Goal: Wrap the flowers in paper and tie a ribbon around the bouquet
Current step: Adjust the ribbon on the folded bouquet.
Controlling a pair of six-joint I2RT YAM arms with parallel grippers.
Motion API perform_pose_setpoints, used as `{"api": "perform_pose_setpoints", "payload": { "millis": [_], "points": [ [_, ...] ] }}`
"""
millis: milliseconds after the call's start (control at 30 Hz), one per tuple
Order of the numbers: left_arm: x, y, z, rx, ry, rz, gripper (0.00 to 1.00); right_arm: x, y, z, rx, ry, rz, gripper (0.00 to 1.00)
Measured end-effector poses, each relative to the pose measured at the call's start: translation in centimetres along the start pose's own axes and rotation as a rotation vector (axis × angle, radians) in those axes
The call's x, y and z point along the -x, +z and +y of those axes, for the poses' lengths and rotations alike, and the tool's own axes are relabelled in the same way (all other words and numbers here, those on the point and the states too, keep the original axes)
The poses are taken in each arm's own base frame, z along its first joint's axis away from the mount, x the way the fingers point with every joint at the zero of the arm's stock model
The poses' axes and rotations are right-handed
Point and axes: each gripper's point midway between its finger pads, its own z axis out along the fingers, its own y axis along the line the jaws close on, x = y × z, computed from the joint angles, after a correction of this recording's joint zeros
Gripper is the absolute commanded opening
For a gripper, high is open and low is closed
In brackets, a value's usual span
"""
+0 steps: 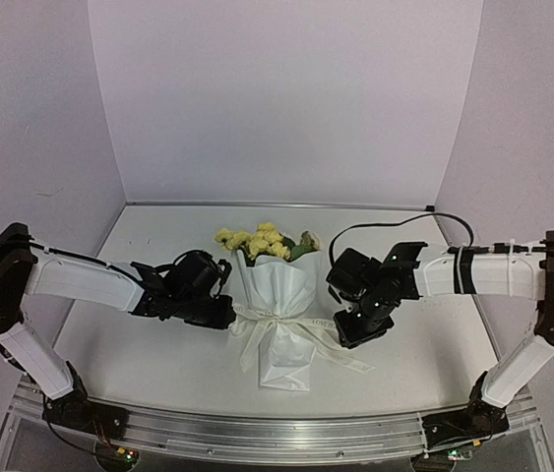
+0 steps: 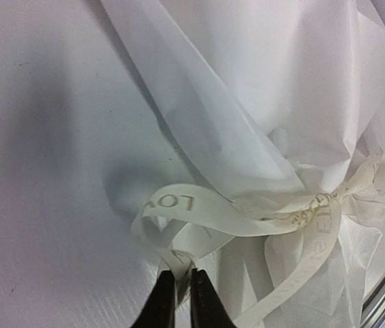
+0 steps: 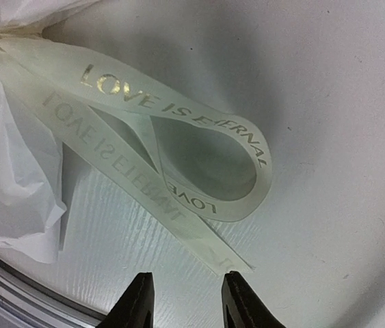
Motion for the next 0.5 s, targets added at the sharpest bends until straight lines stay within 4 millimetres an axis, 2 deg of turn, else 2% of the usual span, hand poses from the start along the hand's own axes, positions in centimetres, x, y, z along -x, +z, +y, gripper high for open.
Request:
{"api": "perform_pose_setpoints", "payload": {
  "millis": [133,233,300,367,500],
  "points": [
    [0.9,-1.0,1.8,0.039,-0.031,-0.024,0.39,0.9,-0.4,0.8,0.027,-0.002,-0.01,0.36],
    [1.3,-1.7,2.0,0.04,-0.014,-0.035,0.45,0.9,-0.4,1.0,0.027,-0.007,-0.003,0.38],
    [1.5,-2.4,1.2,0.012,0.006,-0.046,0.48,0.9,-0.3,1.0,0.028,-0.012,0.004,0.4],
    [1.3,-3.2,-0.4,-0.042,0.043,-0.048,0.49,0.9,-0.4,1.3,0.037,-0.025,0.01,0.42],
    [-0.6,-3.4,-3.5,-0.142,0.124,0.001,0.49,1.7,-1.0,2.2,0.071,-0.07,0.007,0.47]
  ]
}}
